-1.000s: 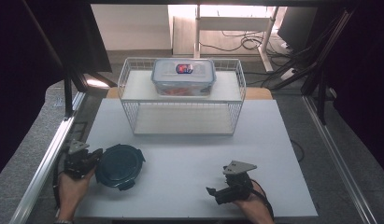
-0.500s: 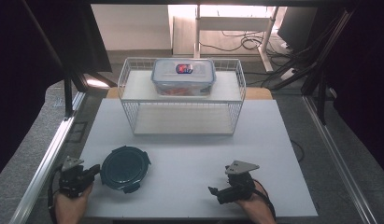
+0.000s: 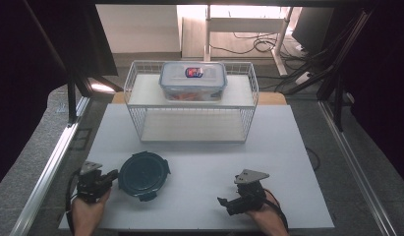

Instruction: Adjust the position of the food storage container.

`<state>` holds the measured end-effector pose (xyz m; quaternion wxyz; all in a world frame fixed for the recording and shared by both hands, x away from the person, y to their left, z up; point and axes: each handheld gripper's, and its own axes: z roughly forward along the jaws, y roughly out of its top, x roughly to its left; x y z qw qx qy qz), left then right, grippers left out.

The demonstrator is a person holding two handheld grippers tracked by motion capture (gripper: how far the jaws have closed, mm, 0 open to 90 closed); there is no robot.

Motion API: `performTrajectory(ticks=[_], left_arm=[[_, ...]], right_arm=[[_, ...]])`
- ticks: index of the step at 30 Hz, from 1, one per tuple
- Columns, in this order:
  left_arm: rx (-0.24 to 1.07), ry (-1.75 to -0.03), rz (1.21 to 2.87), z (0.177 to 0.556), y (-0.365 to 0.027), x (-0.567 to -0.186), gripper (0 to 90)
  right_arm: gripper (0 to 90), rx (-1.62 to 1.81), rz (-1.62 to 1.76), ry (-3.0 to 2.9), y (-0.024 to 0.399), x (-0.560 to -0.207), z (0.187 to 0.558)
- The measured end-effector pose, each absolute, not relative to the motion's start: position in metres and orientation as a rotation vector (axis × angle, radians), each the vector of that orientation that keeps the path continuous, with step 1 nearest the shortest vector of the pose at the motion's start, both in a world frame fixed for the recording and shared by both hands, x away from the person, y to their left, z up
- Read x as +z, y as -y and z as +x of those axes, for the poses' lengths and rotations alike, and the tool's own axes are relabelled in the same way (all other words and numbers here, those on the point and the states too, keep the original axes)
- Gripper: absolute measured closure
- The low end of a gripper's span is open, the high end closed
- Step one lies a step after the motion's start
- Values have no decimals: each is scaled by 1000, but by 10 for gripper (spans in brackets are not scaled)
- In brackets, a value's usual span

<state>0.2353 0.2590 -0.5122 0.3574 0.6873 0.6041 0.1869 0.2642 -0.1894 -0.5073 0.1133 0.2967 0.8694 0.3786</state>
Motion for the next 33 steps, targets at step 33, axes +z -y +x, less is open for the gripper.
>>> performTrajectory(ticks=[33], left_arm=[[371,-1268,1902,277,-146,-511,900]], right_arm=[[16,1112,947,-2515,204,-508,276]])
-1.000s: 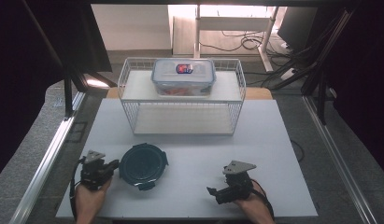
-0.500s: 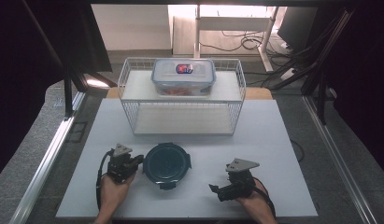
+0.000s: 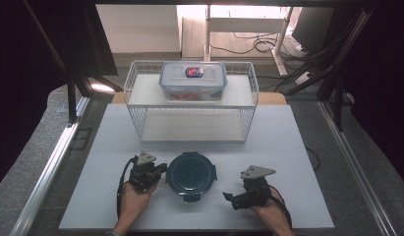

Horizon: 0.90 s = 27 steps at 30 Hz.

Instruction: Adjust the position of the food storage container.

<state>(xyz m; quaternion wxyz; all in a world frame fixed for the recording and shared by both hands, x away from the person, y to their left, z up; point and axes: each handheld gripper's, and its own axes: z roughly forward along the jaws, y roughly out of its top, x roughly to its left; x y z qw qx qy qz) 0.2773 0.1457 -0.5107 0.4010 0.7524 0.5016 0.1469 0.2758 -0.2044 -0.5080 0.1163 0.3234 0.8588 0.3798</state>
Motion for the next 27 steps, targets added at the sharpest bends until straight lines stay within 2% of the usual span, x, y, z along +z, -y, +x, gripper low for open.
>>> performTrajectory(ticks=[8,9,10,15,18,25,27], left_arm=[[331,-1190,1947,281,-147,-511,900],[357,-1197,1949,280,-148,-510,873],[381,-1191,1956,280,-150,-509,794],[427,-1137,1959,268,-168,-498,561],[425,-1090,1964,257,-178,-497,361],[347,-1068,1911,242,-199,-499,64],[376,-1063,1915,238,-201,-503,36]], right_arm=[[16,1101,941,-2513,206,-508,276],[16,1102,939,-2507,207,-508,276],[16,1105,943,-2502,209,-507,276],[17,1131,963,-2478,215,-506,278],[17,1150,966,-2468,217,-505,278],[16,1199,947,-2461,217,-503,276],[16,1211,947,-2460,217,-503,277]])
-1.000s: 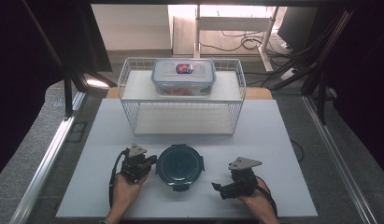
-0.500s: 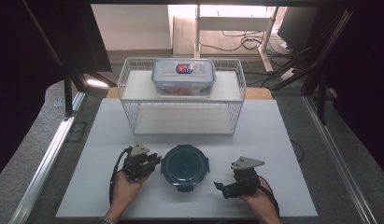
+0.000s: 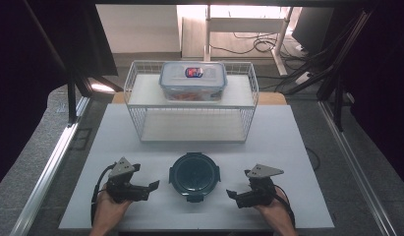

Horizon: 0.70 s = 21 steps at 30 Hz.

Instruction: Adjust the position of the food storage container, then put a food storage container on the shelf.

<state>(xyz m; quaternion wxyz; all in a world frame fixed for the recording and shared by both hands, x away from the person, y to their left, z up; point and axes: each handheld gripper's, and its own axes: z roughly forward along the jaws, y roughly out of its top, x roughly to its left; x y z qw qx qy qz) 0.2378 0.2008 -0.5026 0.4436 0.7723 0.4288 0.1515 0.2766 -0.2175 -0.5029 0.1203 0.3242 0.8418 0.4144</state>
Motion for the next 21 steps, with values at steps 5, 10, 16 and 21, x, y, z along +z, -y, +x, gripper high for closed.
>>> performTrajectory(ticks=[5,10,16,21], left_arm=[[447,-1055,1968,231,-203,-516,24],[475,-1052,1960,231,-201,-517,39],[445,-1031,1948,234,-203,-521,41],[406,-1050,1956,235,-201,-518,55]], right_arm=[[16,1228,955,-2468,218,-504,278],[13,1245,948,-2473,218,-504,278],[4,1268,967,-2453,221,-501,279],[11,1328,974,-2435,220,-495,278]])
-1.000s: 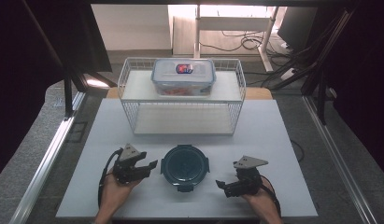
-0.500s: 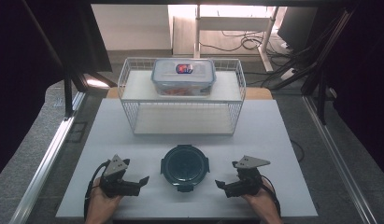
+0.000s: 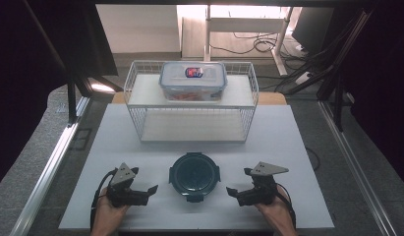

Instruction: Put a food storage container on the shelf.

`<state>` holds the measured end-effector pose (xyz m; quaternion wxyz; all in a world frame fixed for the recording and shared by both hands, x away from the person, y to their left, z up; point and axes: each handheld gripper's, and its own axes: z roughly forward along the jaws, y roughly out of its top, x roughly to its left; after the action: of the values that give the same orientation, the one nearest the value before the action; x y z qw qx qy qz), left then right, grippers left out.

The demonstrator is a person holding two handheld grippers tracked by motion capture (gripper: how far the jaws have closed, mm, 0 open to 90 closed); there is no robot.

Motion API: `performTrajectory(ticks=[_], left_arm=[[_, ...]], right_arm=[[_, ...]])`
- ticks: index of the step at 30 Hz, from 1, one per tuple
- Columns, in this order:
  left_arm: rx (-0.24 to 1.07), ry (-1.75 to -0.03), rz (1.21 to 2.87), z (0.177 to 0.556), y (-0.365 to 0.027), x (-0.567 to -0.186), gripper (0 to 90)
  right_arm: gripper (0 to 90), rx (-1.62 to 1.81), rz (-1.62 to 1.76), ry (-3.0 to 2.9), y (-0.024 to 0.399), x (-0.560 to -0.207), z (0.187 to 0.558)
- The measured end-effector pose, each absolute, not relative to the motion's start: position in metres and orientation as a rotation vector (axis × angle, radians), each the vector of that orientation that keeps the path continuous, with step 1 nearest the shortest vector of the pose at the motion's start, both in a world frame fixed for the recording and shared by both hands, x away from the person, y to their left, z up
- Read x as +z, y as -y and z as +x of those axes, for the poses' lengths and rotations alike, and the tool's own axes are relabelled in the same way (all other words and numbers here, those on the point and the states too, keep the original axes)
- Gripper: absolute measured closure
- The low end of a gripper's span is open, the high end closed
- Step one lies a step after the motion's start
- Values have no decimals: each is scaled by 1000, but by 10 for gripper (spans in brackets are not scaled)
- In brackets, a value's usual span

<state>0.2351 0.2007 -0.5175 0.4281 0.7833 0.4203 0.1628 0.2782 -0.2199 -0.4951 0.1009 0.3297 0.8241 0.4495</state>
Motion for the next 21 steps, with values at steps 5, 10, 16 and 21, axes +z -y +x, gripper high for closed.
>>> performTrajectory(ticks=[5,10,16,21], left_arm=[[336,-1039,1950,238,-196,-512,55],[305,-1047,1957,247,-188,-509,18],[258,-1000,1924,256,-178,-498,42],[220,-960,1935,265,-166,-492,96]], right_arm=[[21,1299,940,-2460,212,-492,278],[12,1344,979,-2500,204,-486,282],[20,1321,1028,-2574,193,-482,291],[44,1291,1061,-2616,185,-477,303]])
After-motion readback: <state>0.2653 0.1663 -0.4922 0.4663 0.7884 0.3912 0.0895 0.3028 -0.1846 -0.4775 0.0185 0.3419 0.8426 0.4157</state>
